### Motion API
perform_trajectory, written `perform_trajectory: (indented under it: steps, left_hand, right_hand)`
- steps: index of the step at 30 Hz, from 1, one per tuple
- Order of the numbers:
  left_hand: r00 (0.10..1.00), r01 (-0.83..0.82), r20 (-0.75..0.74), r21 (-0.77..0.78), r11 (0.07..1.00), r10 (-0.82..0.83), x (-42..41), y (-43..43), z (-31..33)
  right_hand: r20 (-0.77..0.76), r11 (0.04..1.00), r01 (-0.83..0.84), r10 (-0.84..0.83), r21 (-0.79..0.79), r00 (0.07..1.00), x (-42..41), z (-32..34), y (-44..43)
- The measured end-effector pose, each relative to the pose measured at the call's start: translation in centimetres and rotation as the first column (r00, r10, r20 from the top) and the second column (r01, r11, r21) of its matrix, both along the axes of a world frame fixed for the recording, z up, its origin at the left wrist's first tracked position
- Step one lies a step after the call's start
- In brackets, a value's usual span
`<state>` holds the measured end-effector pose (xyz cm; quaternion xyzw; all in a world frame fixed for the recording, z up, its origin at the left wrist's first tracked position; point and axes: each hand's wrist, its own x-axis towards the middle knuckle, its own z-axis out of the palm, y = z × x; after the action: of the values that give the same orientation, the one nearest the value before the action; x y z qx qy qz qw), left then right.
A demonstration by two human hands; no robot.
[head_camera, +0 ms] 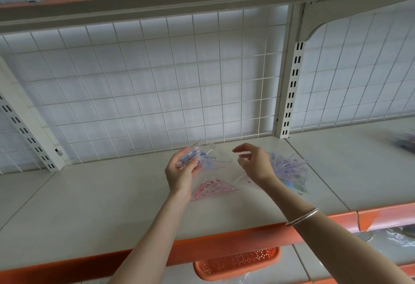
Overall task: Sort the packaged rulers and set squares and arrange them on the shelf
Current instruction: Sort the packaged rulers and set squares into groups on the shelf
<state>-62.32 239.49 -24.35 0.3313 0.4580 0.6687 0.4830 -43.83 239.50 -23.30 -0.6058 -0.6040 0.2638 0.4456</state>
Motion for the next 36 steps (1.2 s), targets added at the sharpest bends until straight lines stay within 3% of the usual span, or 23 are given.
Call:
perform_trajectory:
  steps: [1, 2, 3, 5, 9, 19, 29, 36]
  left_hand:
    - [1.000, -0.013, 0.002, -0.006, 1.000, 0.013, 0.2, 0.1, 0.0]
    - [1.000, -0.020, -0.001, -0.012, 1.000, 0.020, 0.5, 0.1, 0.0]
    - [1.000, -0.022, -0.002, -0.015, 1.000, 0.022, 0.8, 0.1, 0.0]
    - [1.000, -0.013, -0.004, -0.016, 1.000, 0.013, 1.6, 0.1, 0.1]
    - [1.000, 0.018, 0.013, -0.015, 1.000, -0.017, 3.3, 0.2, 0.0]
    - [0.998, 0.058, -0.004, -0.010, 0.998, -0.058, 7.2, 0.0, -0.1]
    - [0.997, 0.077, -0.017, -0.014, 0.997, -0.077, 8.6, 0.0, -0.1]
    - [0.993, 0.111, -0.034, -0.006, 0.994, -0.111, 8.3, 0.0, 0.1]
  right_hand:
    - [0.277, 1.000, 0.018, -0.019, 0.004, 0.961, 0.7, -0.3, 0.1]
    - [0.503, 1.000, 0.025, -0.018, -0.008, 0.864, 1.4, -0.5, 0.1]
    - [0.638, 0.998, 0.032, 0.007, -0.049, 0.770, 2.1, -0.7, 0.1]
    - [0.739, 0.985, 0.056, 0.082, -0.160, 0.668, 3.2, -0.8, -0.2]
    - [0.752, 0.964, 0.054, 0.168, -0.262, 0.637, 4.2, -0.7, -0.7]
    - [0.756, 0.978, 0.003, 0.161, -0.211, 0.634, 8.2, -1.1, -0.7]
    - [0.710, 0.965, -0.130, 0.254, -0.226, 0.657, 12.3, -0.6, 0.1]
    - [0.696, 0.972, -0.114, 0.226, -0.203, 0.682, 11.5, 0.5, 0.1]
